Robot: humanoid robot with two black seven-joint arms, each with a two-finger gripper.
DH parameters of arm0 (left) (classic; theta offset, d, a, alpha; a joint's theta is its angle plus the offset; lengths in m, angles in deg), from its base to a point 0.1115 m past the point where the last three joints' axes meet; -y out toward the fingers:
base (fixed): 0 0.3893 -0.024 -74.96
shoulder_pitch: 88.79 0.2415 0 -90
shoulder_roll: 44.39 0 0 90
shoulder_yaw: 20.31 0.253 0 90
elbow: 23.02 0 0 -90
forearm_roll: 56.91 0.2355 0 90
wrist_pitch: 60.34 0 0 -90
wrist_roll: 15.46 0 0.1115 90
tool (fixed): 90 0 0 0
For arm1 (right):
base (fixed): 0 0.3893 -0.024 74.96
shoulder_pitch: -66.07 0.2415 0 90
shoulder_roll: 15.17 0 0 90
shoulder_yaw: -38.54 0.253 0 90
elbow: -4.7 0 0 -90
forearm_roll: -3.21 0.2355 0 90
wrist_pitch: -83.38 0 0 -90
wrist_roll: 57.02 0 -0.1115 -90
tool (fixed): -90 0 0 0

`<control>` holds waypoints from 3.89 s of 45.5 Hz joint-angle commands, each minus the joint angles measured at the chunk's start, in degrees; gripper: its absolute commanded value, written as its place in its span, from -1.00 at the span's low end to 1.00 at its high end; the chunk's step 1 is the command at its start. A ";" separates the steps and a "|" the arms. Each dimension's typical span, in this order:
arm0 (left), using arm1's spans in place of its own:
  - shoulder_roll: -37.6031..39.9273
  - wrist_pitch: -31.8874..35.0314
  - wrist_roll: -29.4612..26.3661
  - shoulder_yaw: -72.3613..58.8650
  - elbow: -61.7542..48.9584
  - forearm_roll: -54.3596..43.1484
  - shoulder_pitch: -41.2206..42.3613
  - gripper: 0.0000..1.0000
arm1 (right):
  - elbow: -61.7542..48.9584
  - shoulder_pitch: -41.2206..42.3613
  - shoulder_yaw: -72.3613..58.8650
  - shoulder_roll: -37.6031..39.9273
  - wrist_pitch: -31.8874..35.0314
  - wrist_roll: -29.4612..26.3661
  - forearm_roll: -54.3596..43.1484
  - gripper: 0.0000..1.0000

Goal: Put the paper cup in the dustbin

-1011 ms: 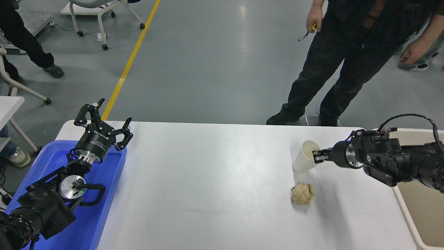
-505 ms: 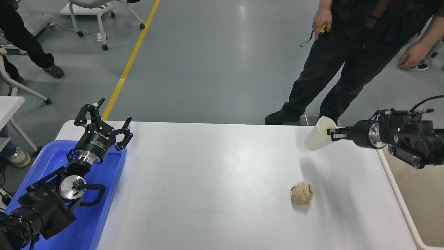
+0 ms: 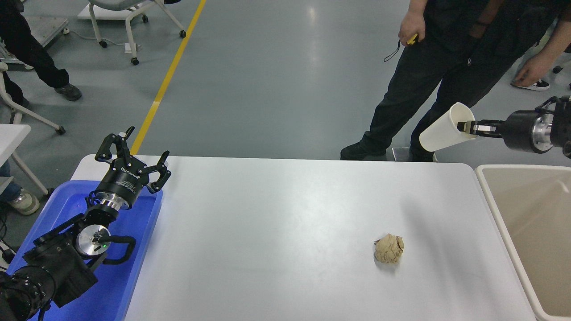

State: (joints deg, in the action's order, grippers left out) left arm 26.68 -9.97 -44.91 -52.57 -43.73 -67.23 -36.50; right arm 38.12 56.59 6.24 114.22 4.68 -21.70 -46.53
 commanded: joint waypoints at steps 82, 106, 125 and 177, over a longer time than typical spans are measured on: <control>0.03 -0.01 0.00 0.00 -0.03 0.03 0.00 1.00 | -36.15 -36.75 9.45 -8.01 -1.72 -37.43 29.26 -1.00; 0.03 0.08 0.00 0.00 -0.03 0.03 0.00 1.00 | -36.06 -41.67 12.79 -13.90 -4.71 -37.34 29.26 -1.00; 0.03 -0.01 0.00 0.00 0.06 0.03 0.00 1.00 | -36.06 -41.94 12.88 -14.96 -4.71 -37.34 29.26 -1.00; 0.03 0.08 0.00 0.00 -0.03 0.03 0.00 1.00 | -32.82 -27.88 43.46 -15.40 -16.31 -36.73 29.26 0.98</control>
State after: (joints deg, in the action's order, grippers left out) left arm 26.69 -9.96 -44.91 -52.57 -43.74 -67.23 -36.50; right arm 3.64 23.02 36.48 98.55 -11.26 -58.56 -17.22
